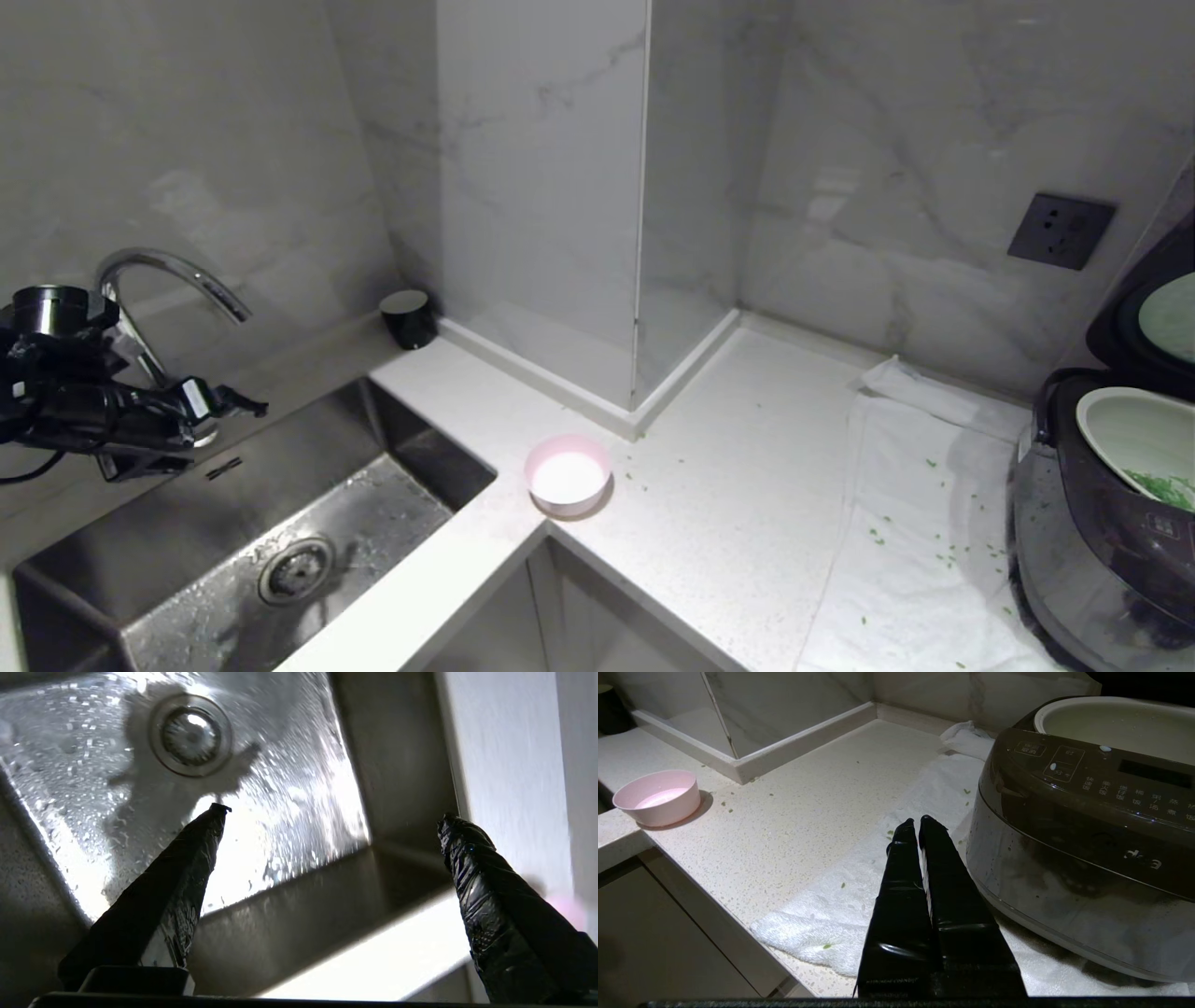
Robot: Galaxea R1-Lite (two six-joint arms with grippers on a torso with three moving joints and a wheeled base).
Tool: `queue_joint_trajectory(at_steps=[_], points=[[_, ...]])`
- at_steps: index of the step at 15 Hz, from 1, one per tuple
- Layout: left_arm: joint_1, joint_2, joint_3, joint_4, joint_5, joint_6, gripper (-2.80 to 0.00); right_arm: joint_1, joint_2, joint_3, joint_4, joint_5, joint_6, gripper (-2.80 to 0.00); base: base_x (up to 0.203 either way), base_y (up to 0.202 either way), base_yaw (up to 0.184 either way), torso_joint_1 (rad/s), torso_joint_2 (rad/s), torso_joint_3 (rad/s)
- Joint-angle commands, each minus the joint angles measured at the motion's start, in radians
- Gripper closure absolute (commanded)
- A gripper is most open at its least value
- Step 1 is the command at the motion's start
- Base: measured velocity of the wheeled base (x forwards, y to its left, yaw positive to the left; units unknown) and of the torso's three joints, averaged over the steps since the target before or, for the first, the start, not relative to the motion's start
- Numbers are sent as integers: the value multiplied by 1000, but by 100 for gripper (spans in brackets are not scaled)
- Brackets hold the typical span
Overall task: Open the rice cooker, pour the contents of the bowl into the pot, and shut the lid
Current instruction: Pick up the bowl on the table
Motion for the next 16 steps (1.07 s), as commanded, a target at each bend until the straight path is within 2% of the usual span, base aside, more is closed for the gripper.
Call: queue_joint_trajectory(at_steps=[1, 3, 7, 8, 9, 11, 16], points=[[-50, -146, 104, -4, -12, 71, -280, 1, 0, 2, 0, 0, 0, 0, 0, 0, 0, 0, 0, 0], [-76, -203, 166, -6, -19, 100, -280, 1, 0, 2, 0, 0, 0, 0, 0, 0, 0, 0, 0, 0], [-173, -267, 255, -51, -13, 113, -280, 1, 0, 2, 0, 0, 0, 0, 0, 0, 0, 0, 0, 0], [-191, -294, 287, -74, -14, 113, -245, 1, 0, 2, 1, 0, 0, 0, 0, 0, 0, 0, 0, 0], [-214, -314, 315, -104, -10, 113, 0, 0, 0, 2, 1, 0, 0, 0, 0, 0, 0, 0, 0, 0], [-245, -341, 347, -146, -7, 113, 0, 1, 0, 2, 0, 0, 0, 0, 0, 0, 0, 0, 0, 0], [-326, -420, 403, -150, -3, 113, 0, 1, 0, 2, 0, 0, 0, 0, 0, 0, 0, 0, 0, 0]])
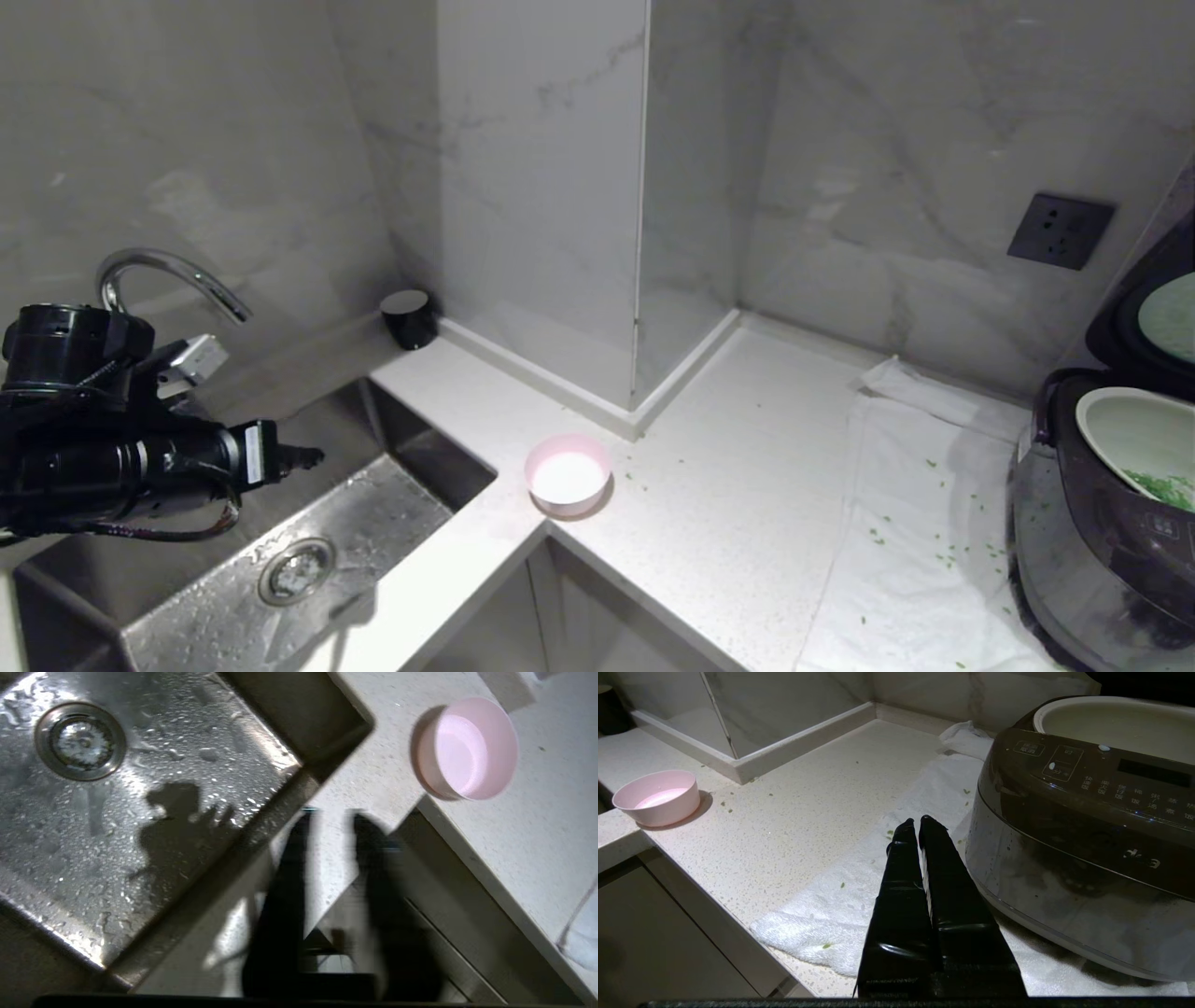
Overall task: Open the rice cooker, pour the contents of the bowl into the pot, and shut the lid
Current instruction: Pick up the bowl on the table
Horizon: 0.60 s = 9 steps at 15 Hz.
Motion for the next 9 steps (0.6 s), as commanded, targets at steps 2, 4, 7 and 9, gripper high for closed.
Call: queue_joint_trajectory(at_steps=[2, 4, 7, 9], points=[[-56, -83, 14, -1, -1, -11, 0, 0, 0, 2, 0, 0, 0, 0, 0, 0, 0, 0, 0, 0], [-110, -145, 46, -20, 1, -12, 0, 0, 0, 2, 0, 0, 0, 0, 0, 0, 0, 0, 0, 0], [-198, -173, 91, -123, 108, -34, 0, 0, 0, 2, 0, 0, -1, 0, 0, 0, 0, 0, 0, 0], [-244, -173, 99, -130, 174, -35, 0, 0, 0, 2, 0, 0, 0, 0, 0, 0, 0, 0, 0, 0]])
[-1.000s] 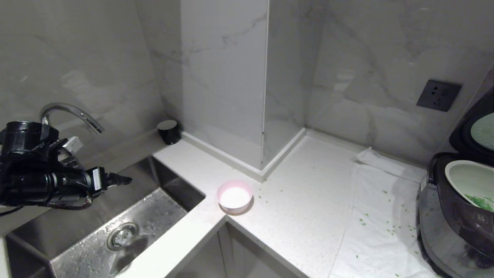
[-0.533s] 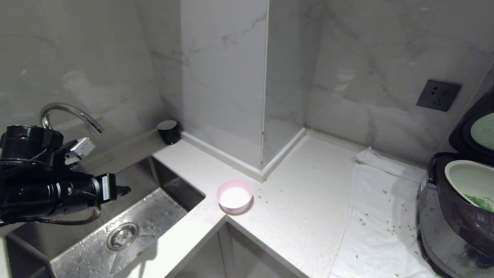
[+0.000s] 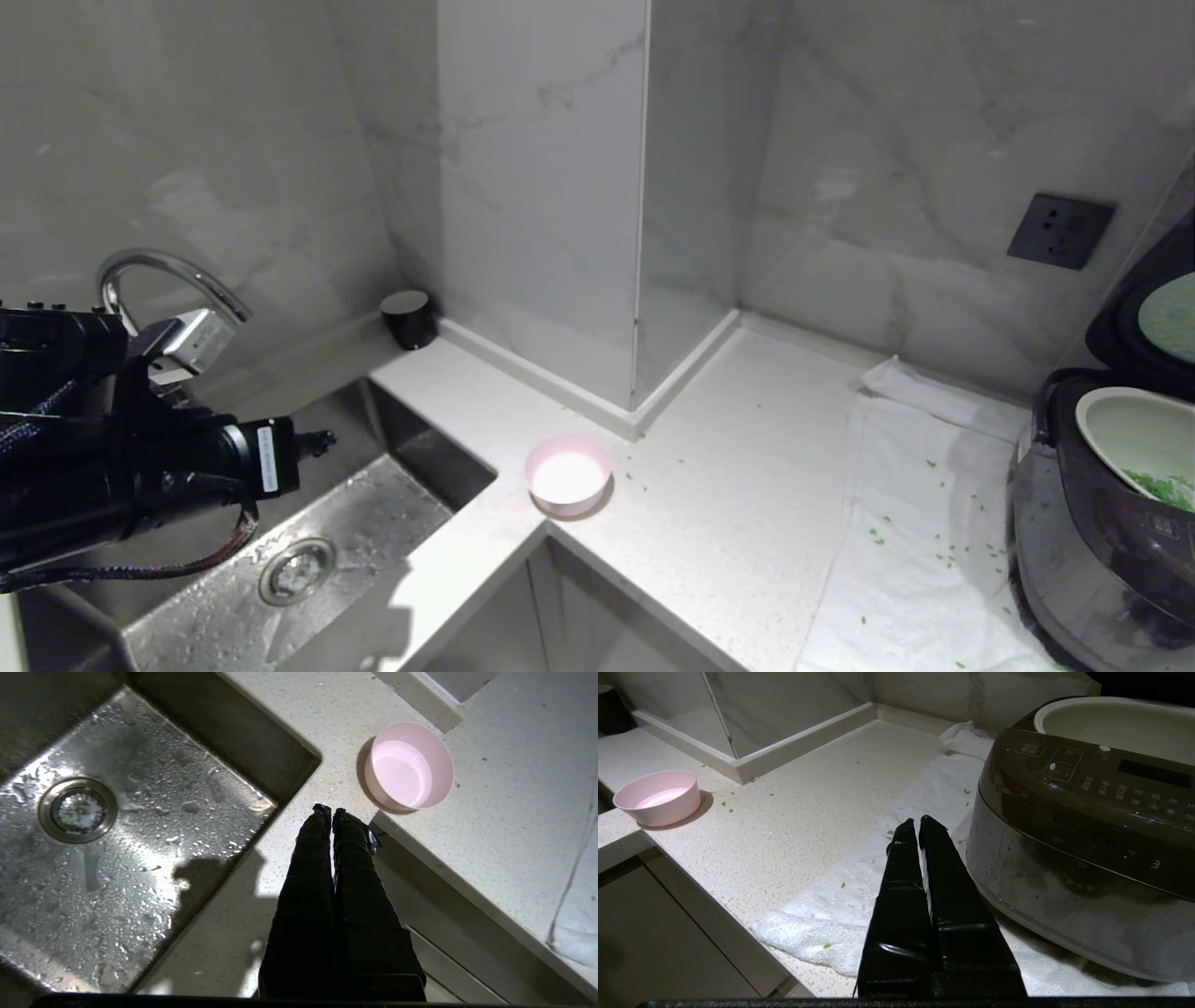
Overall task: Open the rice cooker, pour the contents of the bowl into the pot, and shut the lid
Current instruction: Pick up the bowl on the table
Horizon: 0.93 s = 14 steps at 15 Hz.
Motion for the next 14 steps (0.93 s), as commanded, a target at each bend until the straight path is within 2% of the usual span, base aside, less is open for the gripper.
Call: queue_joint_trajectory(at_steps=[1, 4, 8, 9, 11, 12, 14], points=[[-64, -9, 5, -4, 46, -2, 0, 1, 0, 2, 0, 0, 0, 0, 0, 0, 0, 0, 0, 0], [-98, -84, 52, -4, 70, -2, 0, 0, 0, 2, 0, 0, 0, 0, 0, 0, 0, 0, 0, 0], [-95, -368, 148, -1, 95, 9, 0, -1, 0, 2, 0, 0, 0, 0, 0, 0, 0, 0, 0, 0], [-89, -439, 186, -1, 134, 28, 0, 1, 0, 2, 1, 0, 0, 0, 0, 0, 0, 0, 0, 0], [-76, -570, 242, -1, 263, 69, 0, 0, 0, 2, 0, 0, 0, 0, 0, 0, 0, 0, 0, 0], [-63, -636, 269, -1, 299, 89, 0, -1, 0, 2, 0, 0, 0, 0, 0, 0, 0, 0, 0, 0], [18, -754, 313, -1, 332, 112, 0, -1, 0, 2, 0, 0, 0, 0, 0, 0, 0, 0, 0, 0]])
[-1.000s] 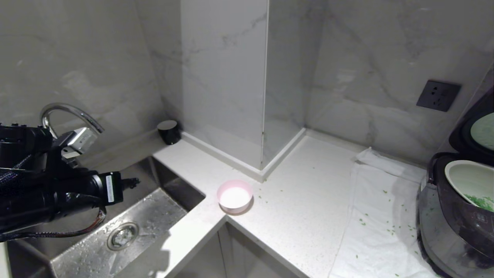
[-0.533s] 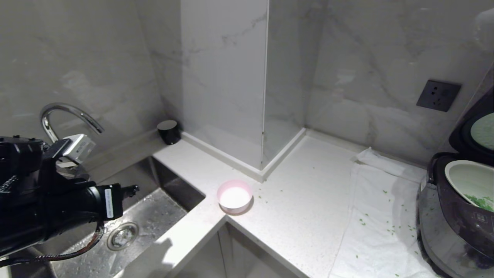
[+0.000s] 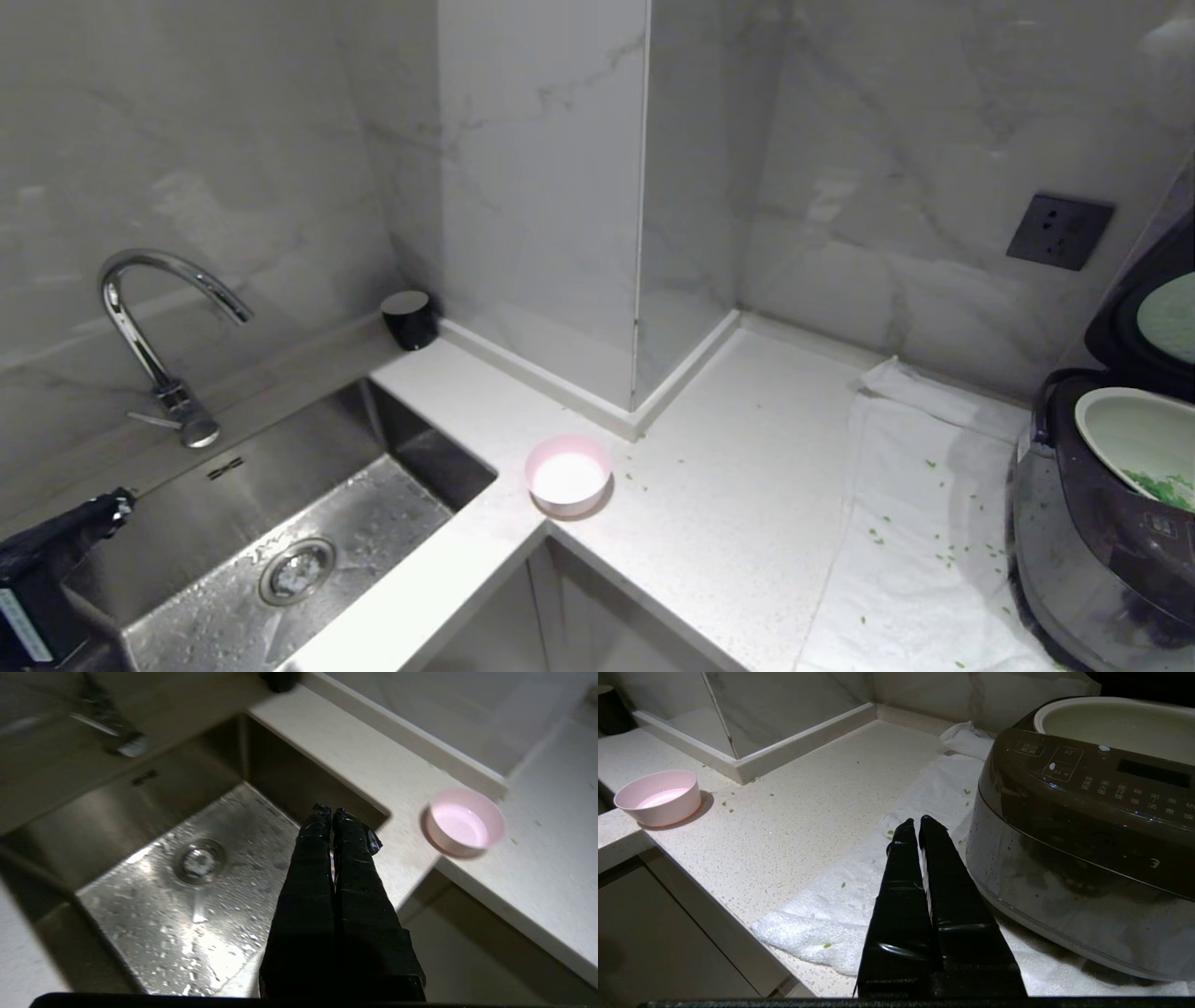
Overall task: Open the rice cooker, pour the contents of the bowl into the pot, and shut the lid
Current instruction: Pick up the bowl on the table
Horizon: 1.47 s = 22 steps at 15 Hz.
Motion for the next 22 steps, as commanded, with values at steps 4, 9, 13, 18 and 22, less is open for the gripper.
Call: queue_joint_trajectory(at_steps=[4, 9, 13, 18, 22], points=[[164, -388, 78, 1, 21, 32, 0, 1, 0, 2, 0, 0, 0, 0, 0, 0, 0, 0, 0, 0], [194, -642, 245, 5, -95, 155, 0, 0, 0, 2, 1, 0, 0, 0, 0, 0, 0, 0, 0, 0], [199, -744, 335, 31, -122, 172, 0, 0, 0, 2, 0, 0, 0, 0, 0, 0, 0, 0, 0, 0], [198, -744, 371, 126, -197, 195, 0, 0, 0, 2, 0, 0, 0, 0, 0, 0, 0, 0, 0, 0], [198, -744, 375, 164, -214, 172, 0, 0, 0, 2, 0, 0, 0, 0, -24, 0, 0, 2, 2, 0]])
